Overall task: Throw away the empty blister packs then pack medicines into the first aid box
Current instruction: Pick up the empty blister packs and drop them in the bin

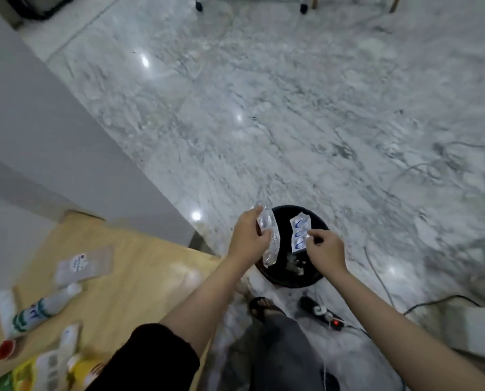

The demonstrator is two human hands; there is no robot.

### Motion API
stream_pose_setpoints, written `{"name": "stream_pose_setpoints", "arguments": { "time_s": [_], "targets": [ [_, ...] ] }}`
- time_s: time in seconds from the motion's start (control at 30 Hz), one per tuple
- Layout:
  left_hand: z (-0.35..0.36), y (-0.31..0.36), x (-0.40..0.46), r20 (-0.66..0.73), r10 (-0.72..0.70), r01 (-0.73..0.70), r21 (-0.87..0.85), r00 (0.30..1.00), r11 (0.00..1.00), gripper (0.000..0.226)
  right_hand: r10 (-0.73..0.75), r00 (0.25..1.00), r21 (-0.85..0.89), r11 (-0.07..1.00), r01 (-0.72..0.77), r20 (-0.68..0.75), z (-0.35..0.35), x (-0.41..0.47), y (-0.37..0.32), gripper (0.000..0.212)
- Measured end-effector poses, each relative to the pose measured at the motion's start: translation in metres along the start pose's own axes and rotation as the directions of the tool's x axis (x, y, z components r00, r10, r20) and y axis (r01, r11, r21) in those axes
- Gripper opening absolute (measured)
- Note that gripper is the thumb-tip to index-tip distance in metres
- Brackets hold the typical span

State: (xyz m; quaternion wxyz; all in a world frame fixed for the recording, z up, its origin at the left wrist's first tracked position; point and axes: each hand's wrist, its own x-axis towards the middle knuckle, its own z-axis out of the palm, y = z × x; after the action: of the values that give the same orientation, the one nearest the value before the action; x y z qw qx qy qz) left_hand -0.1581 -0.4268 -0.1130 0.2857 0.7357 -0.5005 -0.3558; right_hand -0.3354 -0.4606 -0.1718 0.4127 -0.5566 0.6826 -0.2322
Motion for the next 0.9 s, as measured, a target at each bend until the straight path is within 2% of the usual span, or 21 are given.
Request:
{"name": "stream_pose_setpoints", "arguments": {
  "time_s": [0.17, 0.27, 0.33, 0.47, 0.67, 0.77, 0.9],
  "targets": [
    [0.059, -0.001, 0.056, 0.220, -0.046, 0.018, 0.128, 0.974, 0.992, 0.055, 0.137, 0.990, -0.029, 0.990, -0.136, 0.045, -0.008, 0.031, 0.034, 0.034],
    [0.080, -0.012, 0.076, 0.353, -0.172, 0.069, 0.287, 0.920, 0.956, 0.067, 0.227, 0.970, -0.058, 0.973, -0.222, 0.090, -0.013, 0.041, 0.048, 0.040],
    [0.086, -0.020, 0.079, 0.381, -0.229, 0.082, 0.363, 0.896, 0.928, 0.072, 0.254, 0.962, -0.067, 0.966, -0.248, 0.098, -0.015, 0.041, 0.054, 0.042],
    [0.082, -0.029, 0.065, 0.398, -0.216, 0.052, 0.383, 0.892, 0.922, 0.072, 0.184, 0.978, -0.086, 0.981, -0.176, 0.095, -0.011, 0.031, 0.050, 0.042],
    [0.033, -0.025, 0.027, 0.244, -0.022, -0.075, 0.383, 0.970, 0.921, 0.066, -0.116, 0.981, -0.141, 0.980, 0.138, 0.153, 0.013, 0.003, 0.001, 0.042],
    [-0.007, -0.024, 0.002, 0.140, 0.057, -0.107, 0.381, 0.989, 0.918, 0.065, -0.263, 0.946, -0.169, 0.940, 0.295, 0.187, 0.026, -0.015, -0.034, 0.042],
    [-0.077, -0.039, -0.057, -0.059, 0.091, -0.059, 0.408, 0.994, 0.911, 0.068, -0.451, 0.859, -0.145, 0.858, 0.492, 0.243, 0.057, -0.061, -0.092, 0.039]
  ]
}}
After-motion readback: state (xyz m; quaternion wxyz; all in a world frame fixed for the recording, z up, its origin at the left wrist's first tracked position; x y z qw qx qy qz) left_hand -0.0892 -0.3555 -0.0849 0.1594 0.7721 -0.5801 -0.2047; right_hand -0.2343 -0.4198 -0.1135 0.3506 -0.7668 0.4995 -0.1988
